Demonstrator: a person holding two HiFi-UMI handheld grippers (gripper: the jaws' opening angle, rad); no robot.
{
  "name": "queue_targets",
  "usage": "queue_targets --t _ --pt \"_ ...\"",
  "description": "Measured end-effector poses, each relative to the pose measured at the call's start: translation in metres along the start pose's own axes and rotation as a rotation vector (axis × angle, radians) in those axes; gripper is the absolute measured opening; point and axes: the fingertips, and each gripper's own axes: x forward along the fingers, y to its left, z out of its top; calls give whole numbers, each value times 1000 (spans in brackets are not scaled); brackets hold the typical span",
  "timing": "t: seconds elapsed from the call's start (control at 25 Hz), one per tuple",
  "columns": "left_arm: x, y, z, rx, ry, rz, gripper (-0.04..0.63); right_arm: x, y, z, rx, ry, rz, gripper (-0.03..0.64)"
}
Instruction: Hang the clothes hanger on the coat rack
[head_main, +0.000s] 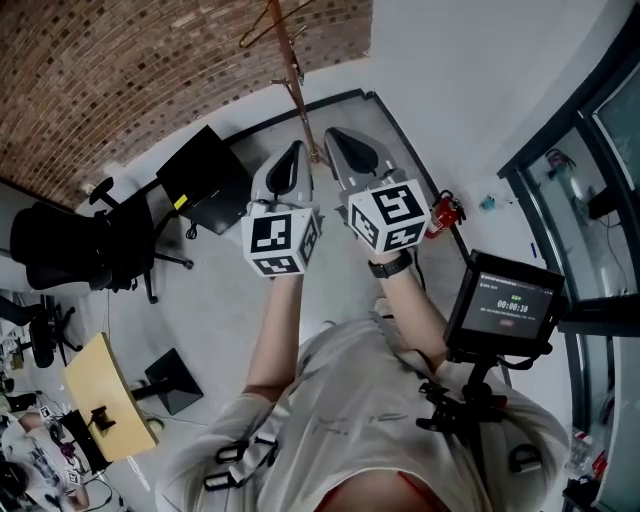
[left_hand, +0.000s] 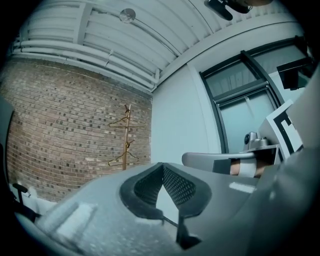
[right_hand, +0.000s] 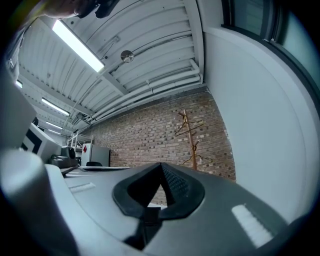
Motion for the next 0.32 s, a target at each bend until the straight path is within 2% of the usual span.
queue_targets --t 0.32 --pt "0 -5 -6 4 10 -8 0 -7 -6 -2 -1 -3 -19 6"
